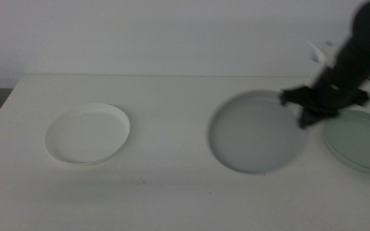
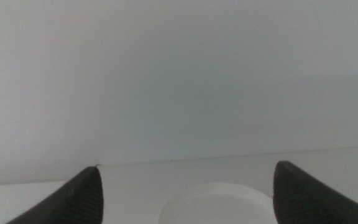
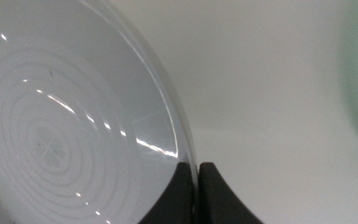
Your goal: Stack the three bowls on top of each other.
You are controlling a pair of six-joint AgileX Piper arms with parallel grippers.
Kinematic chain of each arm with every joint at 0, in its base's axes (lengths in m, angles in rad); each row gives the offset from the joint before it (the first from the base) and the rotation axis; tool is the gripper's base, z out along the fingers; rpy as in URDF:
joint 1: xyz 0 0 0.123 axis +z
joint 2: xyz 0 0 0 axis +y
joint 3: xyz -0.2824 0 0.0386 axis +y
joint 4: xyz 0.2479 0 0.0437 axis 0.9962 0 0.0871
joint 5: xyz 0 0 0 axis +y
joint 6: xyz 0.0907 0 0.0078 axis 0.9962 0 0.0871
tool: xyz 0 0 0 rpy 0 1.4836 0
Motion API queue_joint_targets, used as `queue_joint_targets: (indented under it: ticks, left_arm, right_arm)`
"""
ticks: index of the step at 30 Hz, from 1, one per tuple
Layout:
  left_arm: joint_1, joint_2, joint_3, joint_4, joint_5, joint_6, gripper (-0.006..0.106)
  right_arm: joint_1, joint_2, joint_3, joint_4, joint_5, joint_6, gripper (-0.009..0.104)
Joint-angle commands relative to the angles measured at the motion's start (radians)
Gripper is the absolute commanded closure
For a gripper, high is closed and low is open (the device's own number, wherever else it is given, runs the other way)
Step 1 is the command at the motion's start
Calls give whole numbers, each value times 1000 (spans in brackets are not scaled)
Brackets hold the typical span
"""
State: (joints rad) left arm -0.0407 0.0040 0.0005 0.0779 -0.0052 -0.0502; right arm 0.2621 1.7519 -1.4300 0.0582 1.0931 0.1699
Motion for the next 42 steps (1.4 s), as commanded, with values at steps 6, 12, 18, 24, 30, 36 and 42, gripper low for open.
queue_joint_targets:
  ticks: [6,12,18,24,30,36,42]
  left_arm:
    - [1,-4,0,2,-9,-1,7]
    - [1,-4,0,2,-9,-1,7]
    - [1,-4,0,2,-9,-1,7]
    - [1,-4,0,2,-9,-1,7]
    - [1,-4,0,2,-9,-1,7]
    - [1,-4,0,2,-9,-1,7]
    - [1,-4,0,2,-9,-1,7]
  right_arm:
    - [99,226,-250,128,39,-11,97]
    - [140,377,-346,162,39,-11,97]
    - [145,448,-357,187,9,-13,97]
    - [145,464,-357,188,3,-21,97]
    - [145,464,-357,160,9,-21,61]
    - [114,399,-365,136,25,-76,14]
    - [-73,236,-478,103,128,-118,10]
